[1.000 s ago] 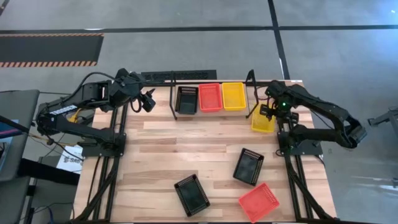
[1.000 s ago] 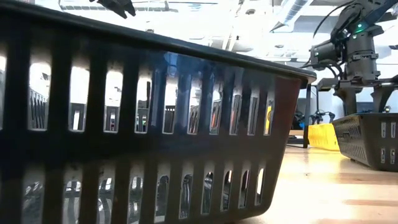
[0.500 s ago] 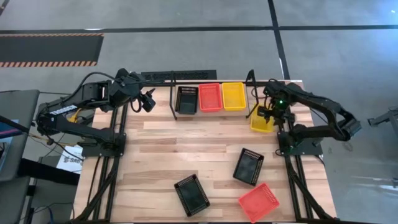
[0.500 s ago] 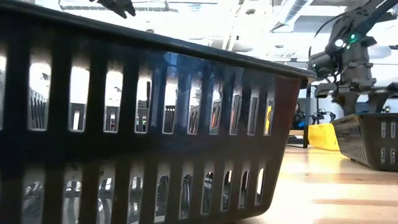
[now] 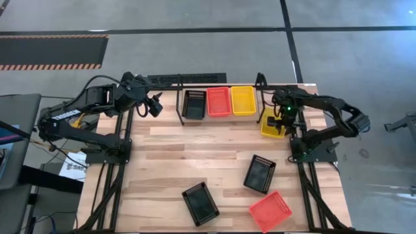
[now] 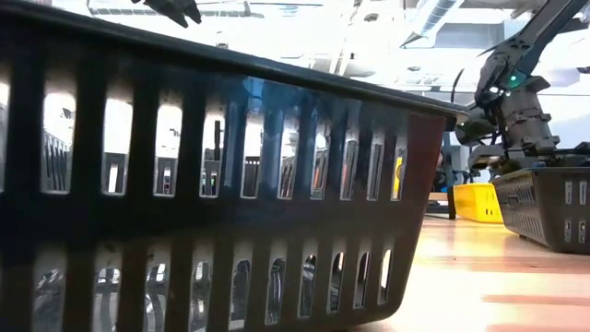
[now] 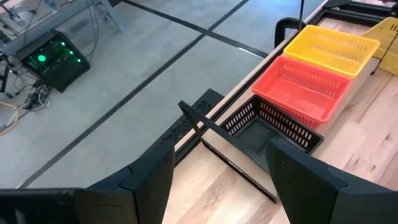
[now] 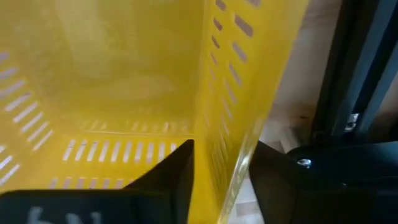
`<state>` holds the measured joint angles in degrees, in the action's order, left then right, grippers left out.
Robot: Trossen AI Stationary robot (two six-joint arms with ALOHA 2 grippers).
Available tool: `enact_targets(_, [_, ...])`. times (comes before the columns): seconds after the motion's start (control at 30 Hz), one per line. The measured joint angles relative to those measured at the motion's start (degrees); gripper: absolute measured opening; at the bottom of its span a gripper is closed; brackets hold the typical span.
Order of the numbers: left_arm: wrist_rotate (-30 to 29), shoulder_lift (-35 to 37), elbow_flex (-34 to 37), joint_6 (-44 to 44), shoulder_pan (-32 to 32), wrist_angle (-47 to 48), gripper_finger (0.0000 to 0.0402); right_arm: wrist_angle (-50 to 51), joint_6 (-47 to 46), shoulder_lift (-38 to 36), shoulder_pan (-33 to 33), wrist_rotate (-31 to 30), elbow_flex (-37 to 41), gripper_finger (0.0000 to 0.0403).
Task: Stack baskets on shelf by color
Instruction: Stack the yellow bin on top of the other yellow bin on the shelf
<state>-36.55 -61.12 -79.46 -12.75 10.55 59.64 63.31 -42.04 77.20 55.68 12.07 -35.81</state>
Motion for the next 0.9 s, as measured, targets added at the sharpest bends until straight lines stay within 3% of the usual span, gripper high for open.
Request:
enact_targets(0.3, [-0.18,0.00,0.00,-0.12,0.00,-0.07,0.0242,0.98,0.89,-2.22,-0.12,-0.97,0.00,0.0015])
enact_targets(0.63, [-0.18,0.00,0.00,-0.46,0.00,-0.11,0.0242,3.99,-2.04,-13.30,-2.25,-4.37,-0.47,0.0009])
enact_targets(0.9, [-0.20,0.00,0.00,-1.39,0.00,-0.20,0.0242,9.16,-6.04,-24.40,-5.58,-5.24,-7.43,0.0007])
